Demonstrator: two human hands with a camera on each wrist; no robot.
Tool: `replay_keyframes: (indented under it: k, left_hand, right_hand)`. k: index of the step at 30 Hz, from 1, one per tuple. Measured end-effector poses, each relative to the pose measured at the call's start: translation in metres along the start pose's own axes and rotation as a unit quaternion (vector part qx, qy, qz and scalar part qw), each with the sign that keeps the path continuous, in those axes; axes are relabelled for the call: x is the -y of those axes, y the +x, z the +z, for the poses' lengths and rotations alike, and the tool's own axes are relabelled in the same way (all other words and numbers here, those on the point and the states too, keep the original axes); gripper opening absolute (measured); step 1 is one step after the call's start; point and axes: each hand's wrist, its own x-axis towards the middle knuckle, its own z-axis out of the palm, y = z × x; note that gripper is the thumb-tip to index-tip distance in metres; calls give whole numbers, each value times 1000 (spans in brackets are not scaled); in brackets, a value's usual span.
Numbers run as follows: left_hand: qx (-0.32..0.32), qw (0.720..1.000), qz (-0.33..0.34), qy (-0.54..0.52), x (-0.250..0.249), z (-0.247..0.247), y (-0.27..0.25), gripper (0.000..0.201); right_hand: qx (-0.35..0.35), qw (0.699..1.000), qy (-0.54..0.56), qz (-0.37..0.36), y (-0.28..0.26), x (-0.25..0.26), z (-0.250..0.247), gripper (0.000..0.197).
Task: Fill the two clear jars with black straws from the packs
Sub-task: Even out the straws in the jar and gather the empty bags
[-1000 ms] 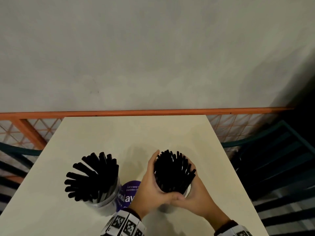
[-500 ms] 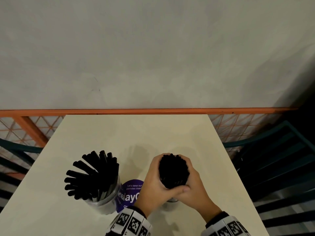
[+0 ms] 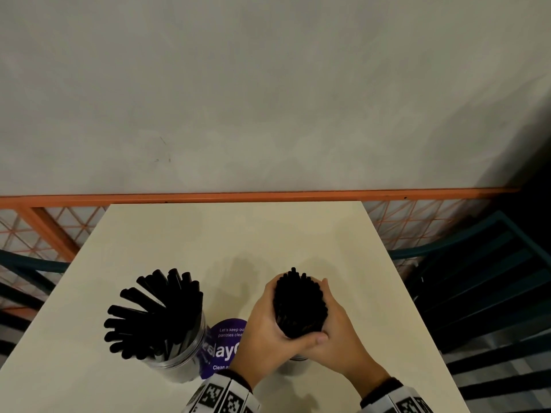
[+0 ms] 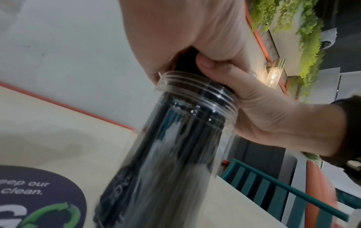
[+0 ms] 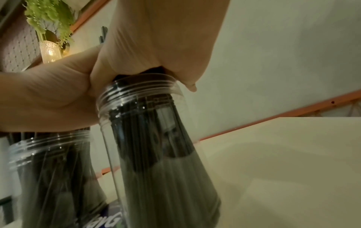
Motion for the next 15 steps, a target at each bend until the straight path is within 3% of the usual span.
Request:
replay_keyframes:
  k: [6,10,15]
  left_hand:
    - [-10,1000,7,-9,-8,3,2,72]
    - [-2,1000,-21,-17,-1,1,1,67]
    - [39,998,-33,-49,1,-11,-13,103]
  right_hand:
    - [-23,999,38,6,2,9,-2,61]
    - [8,999,-36,6,2,2,1,71]
    - [23,999,-7,34,-9,-20,-5,115]
